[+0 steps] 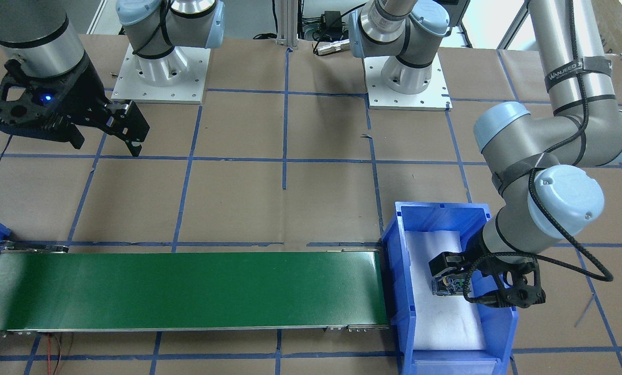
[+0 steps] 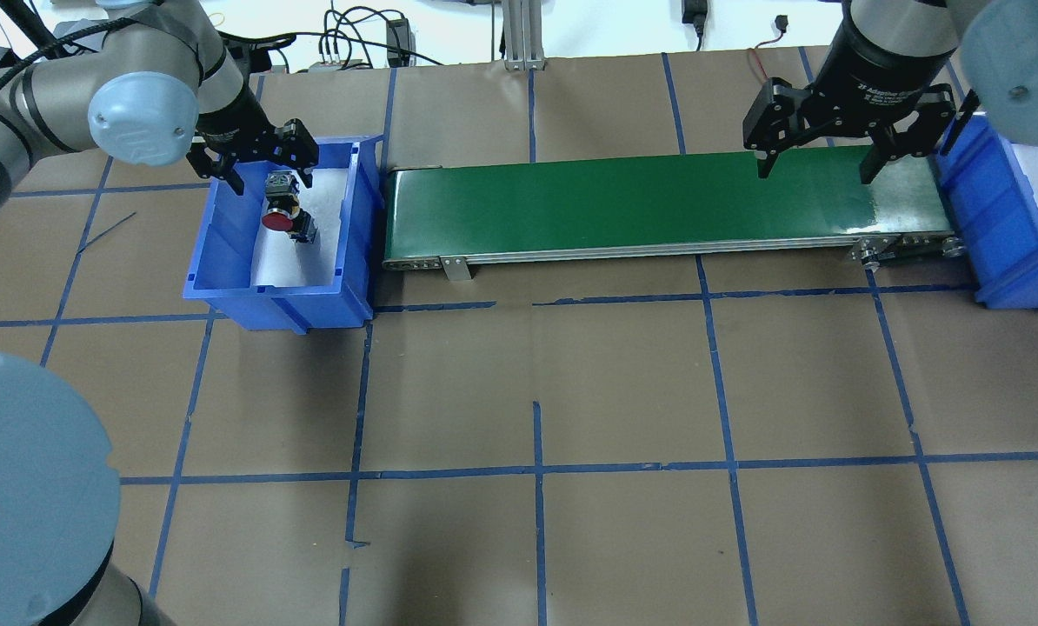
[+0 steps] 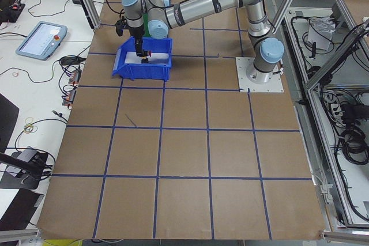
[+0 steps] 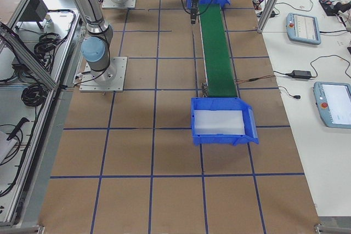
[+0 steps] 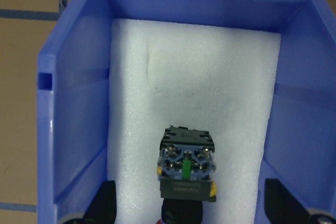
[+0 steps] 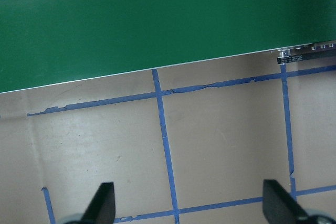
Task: Transport two buttons from left to right
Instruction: 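Lower the left gripper and grasp the red-capped button in the bin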
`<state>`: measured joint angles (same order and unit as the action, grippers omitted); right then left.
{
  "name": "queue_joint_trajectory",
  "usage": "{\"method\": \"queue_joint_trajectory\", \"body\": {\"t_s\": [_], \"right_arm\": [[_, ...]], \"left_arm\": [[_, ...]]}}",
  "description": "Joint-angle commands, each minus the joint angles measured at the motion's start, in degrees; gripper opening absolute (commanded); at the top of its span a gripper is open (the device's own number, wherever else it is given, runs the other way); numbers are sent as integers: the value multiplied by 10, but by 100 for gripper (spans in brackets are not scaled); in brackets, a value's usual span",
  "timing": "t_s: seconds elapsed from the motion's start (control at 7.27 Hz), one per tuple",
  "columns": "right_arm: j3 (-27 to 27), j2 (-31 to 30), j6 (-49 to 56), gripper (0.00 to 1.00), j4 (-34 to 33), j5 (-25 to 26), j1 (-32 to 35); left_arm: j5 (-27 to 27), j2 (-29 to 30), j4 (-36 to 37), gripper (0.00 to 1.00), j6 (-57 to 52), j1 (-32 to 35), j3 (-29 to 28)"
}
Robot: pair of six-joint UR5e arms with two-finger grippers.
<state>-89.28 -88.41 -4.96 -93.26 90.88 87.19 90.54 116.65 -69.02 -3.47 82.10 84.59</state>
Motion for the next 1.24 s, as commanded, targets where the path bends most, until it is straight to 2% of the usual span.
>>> {"method": "queue_joint_trajectory", "body": {"t_s": [0.0, 0.14, 0.28, 0.41, 0.55, 0.69, 0.96, 1.1], "right_arm": [[1, 0, 0, 100, 0, 0, 0], [1, 0, -1, 100, 0, 0, 0], [1, 0, -1, 100, 0, 0, 0], [1, 0, -1, 100, 0, 0, 0], [1, 0, -2, 100, 0, 0, 0], [1, 0, -2, 100, 0, 0, 0], [1, 0, -2, 100, 0, 0, 0], [1, 0, -1, 100, 0, 0, 0]], "left_arm": [[1, 0, 9, 99, -2, 0, 15], [1, 0, 10, 97, -2, 0, 15], [1, 1, 9, 69, -1, 0, 16], [1, 0, 8, 47, -1, 0, 16], [1, 0, 8, 27, -2, 0, 15], [2, 1, 8, 12, -4, 0, 14], [22, -13, 2, 9, 1, 0, -1], [32, -40, -28, 9, 1, 0, -5]]}}
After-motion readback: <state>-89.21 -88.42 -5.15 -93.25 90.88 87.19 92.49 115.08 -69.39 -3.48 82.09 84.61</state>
